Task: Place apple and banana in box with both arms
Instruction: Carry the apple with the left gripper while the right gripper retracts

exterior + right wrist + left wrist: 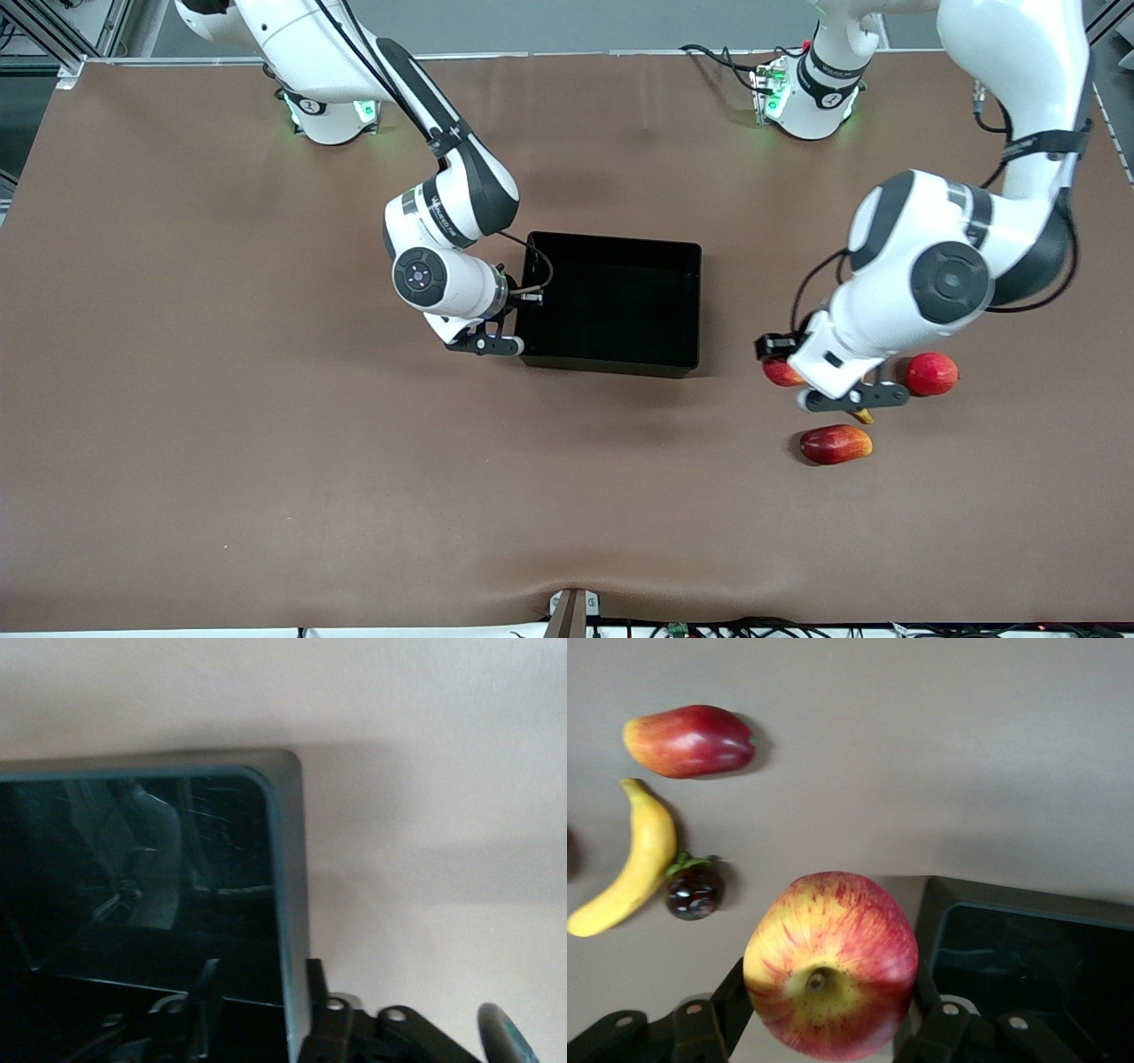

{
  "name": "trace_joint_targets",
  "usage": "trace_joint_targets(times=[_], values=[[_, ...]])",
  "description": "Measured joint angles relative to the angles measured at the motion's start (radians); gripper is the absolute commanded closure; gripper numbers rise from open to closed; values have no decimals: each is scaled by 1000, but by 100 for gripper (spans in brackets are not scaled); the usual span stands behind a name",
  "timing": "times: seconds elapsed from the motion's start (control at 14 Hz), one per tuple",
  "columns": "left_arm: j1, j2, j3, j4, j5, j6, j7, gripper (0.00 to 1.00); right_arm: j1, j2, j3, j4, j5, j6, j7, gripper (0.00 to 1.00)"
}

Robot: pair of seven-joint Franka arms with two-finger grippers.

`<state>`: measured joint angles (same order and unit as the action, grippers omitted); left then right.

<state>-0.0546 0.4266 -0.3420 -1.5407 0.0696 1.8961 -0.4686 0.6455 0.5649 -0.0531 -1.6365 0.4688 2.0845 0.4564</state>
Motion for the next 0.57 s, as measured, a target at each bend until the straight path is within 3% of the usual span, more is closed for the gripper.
trace_joint_targets(times=[0.29,0.57], values=[[-2,-45,-87,-163,9,127,-132,100,-91,-45,-60,206,-10,-277,-5,0],[-8,-54,-180,-245,65,161,-245,100,-227,-65,-78,409,-186,-512,-28,0]])
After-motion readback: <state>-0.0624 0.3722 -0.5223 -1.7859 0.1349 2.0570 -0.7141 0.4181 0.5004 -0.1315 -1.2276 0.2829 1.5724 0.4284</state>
